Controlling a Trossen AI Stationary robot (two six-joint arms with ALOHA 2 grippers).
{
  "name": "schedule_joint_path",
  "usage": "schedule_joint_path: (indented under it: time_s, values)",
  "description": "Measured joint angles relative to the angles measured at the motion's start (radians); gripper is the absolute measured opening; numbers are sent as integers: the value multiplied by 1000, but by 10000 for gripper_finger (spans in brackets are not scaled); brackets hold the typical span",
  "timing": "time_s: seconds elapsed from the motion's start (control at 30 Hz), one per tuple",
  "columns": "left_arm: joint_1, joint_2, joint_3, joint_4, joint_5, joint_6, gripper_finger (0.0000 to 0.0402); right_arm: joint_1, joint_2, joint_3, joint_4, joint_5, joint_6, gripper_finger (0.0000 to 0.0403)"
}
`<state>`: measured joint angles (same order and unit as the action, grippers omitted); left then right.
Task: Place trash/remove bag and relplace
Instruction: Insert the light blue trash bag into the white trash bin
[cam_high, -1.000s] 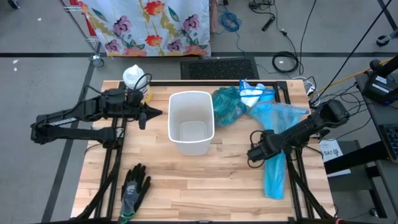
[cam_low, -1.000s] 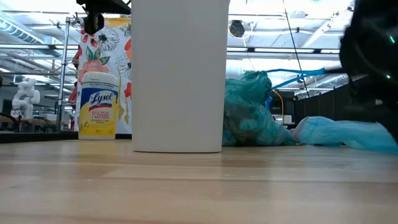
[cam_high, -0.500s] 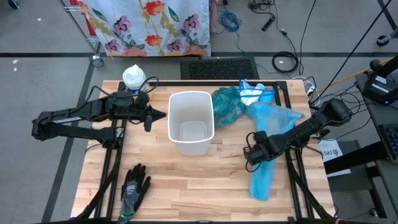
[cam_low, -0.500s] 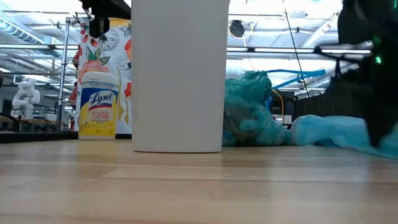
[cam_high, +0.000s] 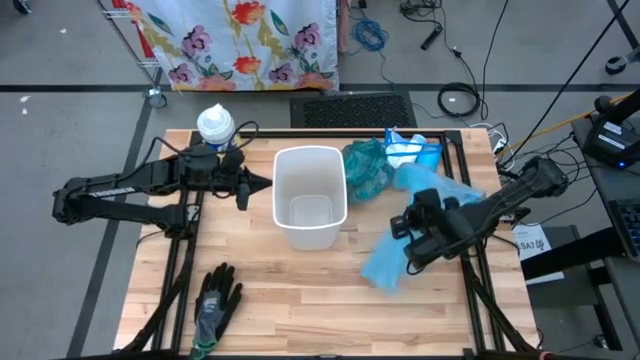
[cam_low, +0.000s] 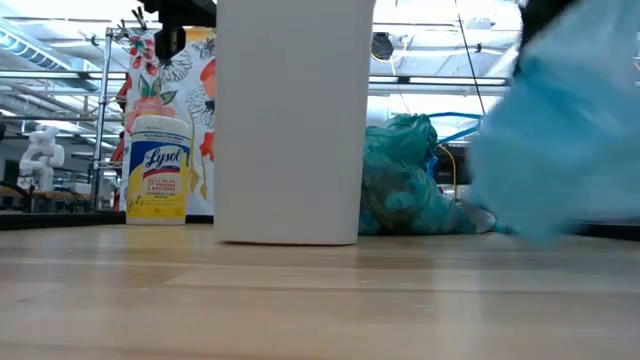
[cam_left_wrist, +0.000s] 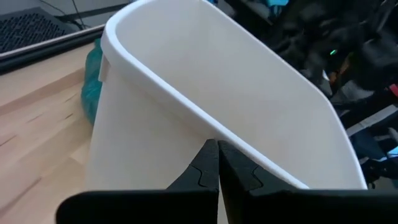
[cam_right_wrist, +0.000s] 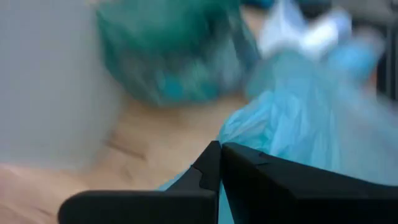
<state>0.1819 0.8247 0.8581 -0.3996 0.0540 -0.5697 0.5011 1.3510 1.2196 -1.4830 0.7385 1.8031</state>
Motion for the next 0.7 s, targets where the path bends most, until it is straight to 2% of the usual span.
schedule_joint_path:
  time_s: [0.13,0.43,0.57,0.7]
  values:
    - [-1,0,0,12,0,1,4,-12,0,158,-88,124,-103,0]
    - [-1,0,0,26,1,8,4,-145,37,501,-68,305,-570,0]
    - [-1,0,0,26,1,13,4,-207,103,641,123,343,-921,0]
    - [-1,0,0,26,1,33,4,-243,221,748,478,344,-1410,0]
